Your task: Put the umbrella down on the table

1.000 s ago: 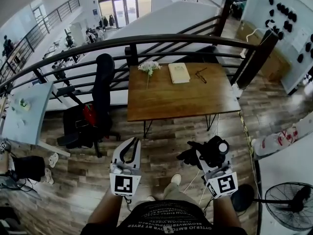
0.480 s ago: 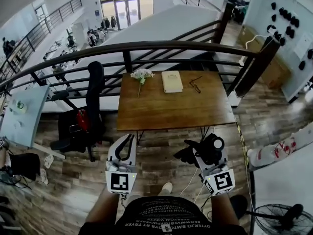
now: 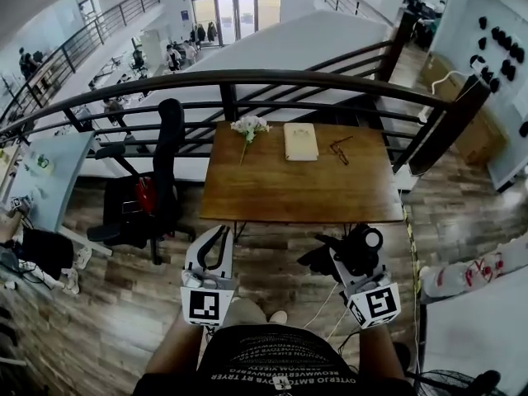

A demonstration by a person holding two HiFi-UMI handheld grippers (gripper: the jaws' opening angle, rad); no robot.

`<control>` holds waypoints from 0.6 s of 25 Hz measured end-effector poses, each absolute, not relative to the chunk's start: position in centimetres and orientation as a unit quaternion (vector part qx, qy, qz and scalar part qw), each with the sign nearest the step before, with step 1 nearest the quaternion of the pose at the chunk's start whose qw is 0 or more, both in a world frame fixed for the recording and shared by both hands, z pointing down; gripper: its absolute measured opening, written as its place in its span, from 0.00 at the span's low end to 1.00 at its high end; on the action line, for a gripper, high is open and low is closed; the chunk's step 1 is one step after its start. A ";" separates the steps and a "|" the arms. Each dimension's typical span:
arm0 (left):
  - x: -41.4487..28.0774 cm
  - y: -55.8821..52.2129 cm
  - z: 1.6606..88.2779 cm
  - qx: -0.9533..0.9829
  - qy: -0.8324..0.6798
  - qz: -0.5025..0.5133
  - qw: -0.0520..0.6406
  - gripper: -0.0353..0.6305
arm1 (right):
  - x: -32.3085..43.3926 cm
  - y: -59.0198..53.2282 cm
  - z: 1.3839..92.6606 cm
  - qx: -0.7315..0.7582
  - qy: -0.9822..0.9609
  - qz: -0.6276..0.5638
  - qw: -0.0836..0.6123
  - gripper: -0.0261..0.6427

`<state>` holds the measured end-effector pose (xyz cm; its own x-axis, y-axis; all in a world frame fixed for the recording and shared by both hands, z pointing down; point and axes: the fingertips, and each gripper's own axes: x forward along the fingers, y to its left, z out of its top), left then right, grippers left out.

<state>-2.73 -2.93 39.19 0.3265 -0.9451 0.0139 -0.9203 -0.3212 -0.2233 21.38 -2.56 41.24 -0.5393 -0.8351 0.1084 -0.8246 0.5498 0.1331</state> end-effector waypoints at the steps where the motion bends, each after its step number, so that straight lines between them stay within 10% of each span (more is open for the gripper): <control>1: -2.7 -3.1 39.2 -0.809 0.576 -0.072 0.089 0.12 | 21.5 -2.9 41.3 0.473 -0.877 -0.032 0.078 0.43; 15: -2.8 -9.2 40.0 -0.812 0.571 -0.079 0.093 0.12 | 20.3 -8.7 42.4 0.467 -0.880 -0.018 0.084 0.43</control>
<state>-2.77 -9.17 39.98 0.3350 -0.9419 0.0227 -0.9124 -0.3304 -0.2418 20.29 -8.66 42.37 -0.5505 -0.8246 0.1304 -0.8185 0.5639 0.1104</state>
